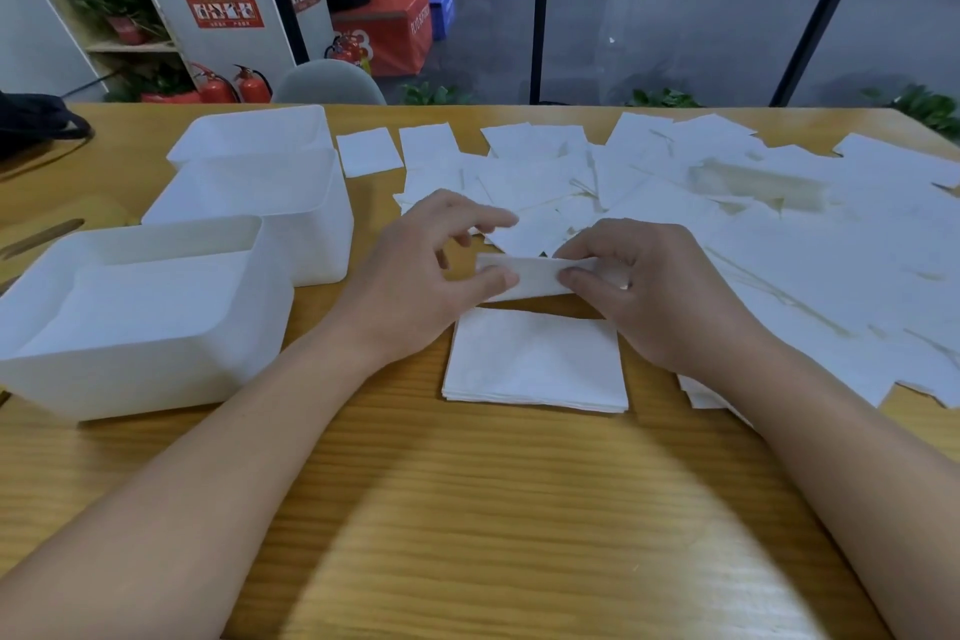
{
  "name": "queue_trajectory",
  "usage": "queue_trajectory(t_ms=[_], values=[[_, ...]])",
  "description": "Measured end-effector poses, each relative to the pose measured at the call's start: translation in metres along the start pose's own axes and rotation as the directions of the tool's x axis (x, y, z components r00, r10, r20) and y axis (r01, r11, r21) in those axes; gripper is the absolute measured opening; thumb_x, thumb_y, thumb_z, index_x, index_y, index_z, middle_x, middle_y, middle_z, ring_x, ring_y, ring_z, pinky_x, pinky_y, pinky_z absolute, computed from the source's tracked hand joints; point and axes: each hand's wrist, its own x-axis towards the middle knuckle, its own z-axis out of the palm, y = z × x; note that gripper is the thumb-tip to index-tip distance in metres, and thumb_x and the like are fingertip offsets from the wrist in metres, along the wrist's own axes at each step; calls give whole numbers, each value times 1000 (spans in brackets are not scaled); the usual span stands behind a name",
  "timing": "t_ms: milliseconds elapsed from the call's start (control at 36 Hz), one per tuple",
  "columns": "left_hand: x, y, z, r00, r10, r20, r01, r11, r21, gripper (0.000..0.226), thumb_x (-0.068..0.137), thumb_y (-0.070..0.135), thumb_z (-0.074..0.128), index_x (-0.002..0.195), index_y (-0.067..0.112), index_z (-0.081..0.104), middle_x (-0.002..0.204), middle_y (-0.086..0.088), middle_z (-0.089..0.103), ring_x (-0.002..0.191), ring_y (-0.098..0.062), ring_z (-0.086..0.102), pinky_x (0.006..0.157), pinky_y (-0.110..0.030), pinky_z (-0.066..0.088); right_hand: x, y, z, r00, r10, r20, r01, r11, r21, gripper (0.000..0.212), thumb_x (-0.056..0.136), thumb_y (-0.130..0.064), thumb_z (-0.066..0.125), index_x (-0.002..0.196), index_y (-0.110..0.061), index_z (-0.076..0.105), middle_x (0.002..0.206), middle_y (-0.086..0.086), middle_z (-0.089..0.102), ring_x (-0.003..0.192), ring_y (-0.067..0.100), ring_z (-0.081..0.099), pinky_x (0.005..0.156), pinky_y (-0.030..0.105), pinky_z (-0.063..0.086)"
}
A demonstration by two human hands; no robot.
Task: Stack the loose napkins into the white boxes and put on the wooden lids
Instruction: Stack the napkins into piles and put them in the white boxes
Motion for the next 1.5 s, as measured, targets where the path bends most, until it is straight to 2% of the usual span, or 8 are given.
queue_trajectory(t_ms=[194,333,444,556,833,1028,1167,1500], values=[[-2,-1,0,998,3,-58,-9,994,-110,9,104,35,74,103,31,82,96,16,77,93,-13,70,82,-34,55,-1,-6,-7,999,2,-34,0,999,44,11,105,-34,70,105,-30,81,94,-17,75,87,0,67,72,22,50],[3,2,-15,994,31,-102,-51,977,-208,14,107,32,71,98,25,81,81,1,73,72,-27,62,67,-44,49,1,-14,-29,999,16,-34,-10,982,189,14,107,-29,67,102,-31,80,75,1,74,68,24,72,69,47,61],[4,2,-26,988,-65,144,97,969,-229,15,104,36,75,97,23,79,64,-18,45,59,-27,33,60,-32,30,0,-15,-42,965,128,230,-173,967,187,8,104,-26,71,110,-30,74,60,3,64,52,17,60,53,26,48],[0,1,-21,905,-171,390,214,974,-71,15,103,42,73,96,29,72,58,1,42,55,-18,32,58,-30,32,-1,-7,-33,895,183,407,-220,974,46,13,101,-28,75,112,-32,70,59,-5,66,49,9,55,54,23,46],[1,-2,-13,888,-191,419,193,980,39,15,103,45,72,98,34,65,64,2,70,65,-20,69,78,-42,58,-2,1,-23,897,173,407,-156,985,-75,11,100,-29,74,106,-35,68,62,-9,65,61,8,64,60,23,46],[1,-1,-17,907,-201,371,185,980,78,24,92,52,83,102,36,69,67,7,67,59,-4,57,71,-37,54,4,6,-10,995,38,93,-26,991,-129,13,94,-46,77,104,-38,75,103,-20,67,88,1,60,75,22,48],[2,-6,-13,935,-183,305,167,983,76,22,92,55,82,94,35,72,68,4,65,58,-4,53,62,-31,46,14,3,13,968,-59,244,123,959,-256,37,106,-52,56,134,-36,73,157,-16,51,135,14,41,113,35,35],[4,-12,-4,969,-180,169,169,982,80,8,102,44,74,108,39,72,73,8,71,68,-5,64,70,-30,52,15,-8,16,947,-71,314,150,961,-234,43,111,-42,51,149,-24,63,154,-12,55,128,5,49,112,26,37]])
